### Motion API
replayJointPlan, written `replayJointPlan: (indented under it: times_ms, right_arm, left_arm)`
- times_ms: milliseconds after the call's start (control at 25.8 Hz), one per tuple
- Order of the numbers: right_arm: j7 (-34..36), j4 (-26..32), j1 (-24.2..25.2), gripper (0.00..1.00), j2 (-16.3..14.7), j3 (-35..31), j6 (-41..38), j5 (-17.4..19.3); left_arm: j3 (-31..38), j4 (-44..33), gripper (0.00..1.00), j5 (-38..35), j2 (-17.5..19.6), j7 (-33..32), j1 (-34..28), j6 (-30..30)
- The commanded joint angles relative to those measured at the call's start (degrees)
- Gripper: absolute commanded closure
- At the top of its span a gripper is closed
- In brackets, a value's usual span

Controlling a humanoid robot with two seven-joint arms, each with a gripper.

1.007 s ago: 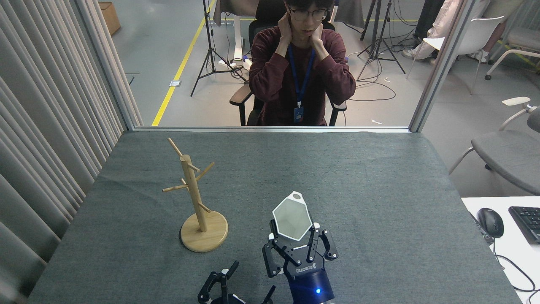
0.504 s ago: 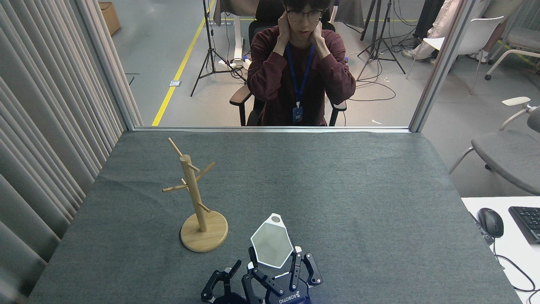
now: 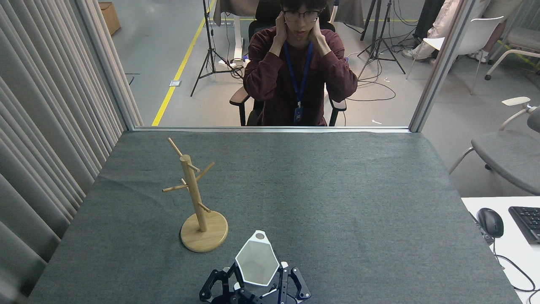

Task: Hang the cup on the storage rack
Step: 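Grasp the cup with the left gripper and release the right gripper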

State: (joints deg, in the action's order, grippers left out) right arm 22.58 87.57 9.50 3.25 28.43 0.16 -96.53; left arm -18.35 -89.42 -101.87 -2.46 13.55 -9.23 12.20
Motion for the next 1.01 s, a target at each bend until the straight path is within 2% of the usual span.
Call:
replayJointPlan:
  times_ms: [0,310,426,504,542,581,620,968]
  right_arm:
    - [0.0,0.0,0.4,0.28,-0.2,1.9,0.4,-0.9]
    - [0.0,0.0,1.2,0.28,-0.4,2.1,0.4,-0.9]
    - [0.0,0.0,1.2,0.28,-0.4,2.2,0.4,-0.9]
    - [0.0,-0.1,1.2,0.25,-0.4,2.2,0.5,-0.9]
    - [0.0,-0.1,1.2,0.23,-0.3,2.2,0.5,-0.9]
    - [0.1,-0.1,1.2,0.16,-0.3,2.2,0.9,-0.9]
    - [0.2,-0.1,1.2,0.04,-0.3,2.2,1.1,-0.9]
    - [3.2,1.7,1.2,0.02,-0.4,2.2,1.0,-0.8]
  left_arm:
    - [0.1,-0.2,0.00,0.0,0.1,0.1,-0.1,0.0]
    - [0.2,-0.9,0.02,0.1,0.1,0.2,-0.1,0.0]
    - [0.1,-1.4,0.33,0.1,0.3,0.2,-0.1,0.0]
    - [0.1,-1.5,0.50,0.0,0.3,0.2,0.0,0.0]
    - [0.1,-1.5,0.54,0.0,0.3,0.2,0.0,0.0]
    - [0.2,-1.5,0.55,0.0,0.3,0.2,0.0,0.0]
    - [0.2,-1.4,0.55,0.0,0.3,0.2,0.1,0.0]
    - [0.1,-1.9,0.55,0.0,0.3,0.2,-0.2,0.0]
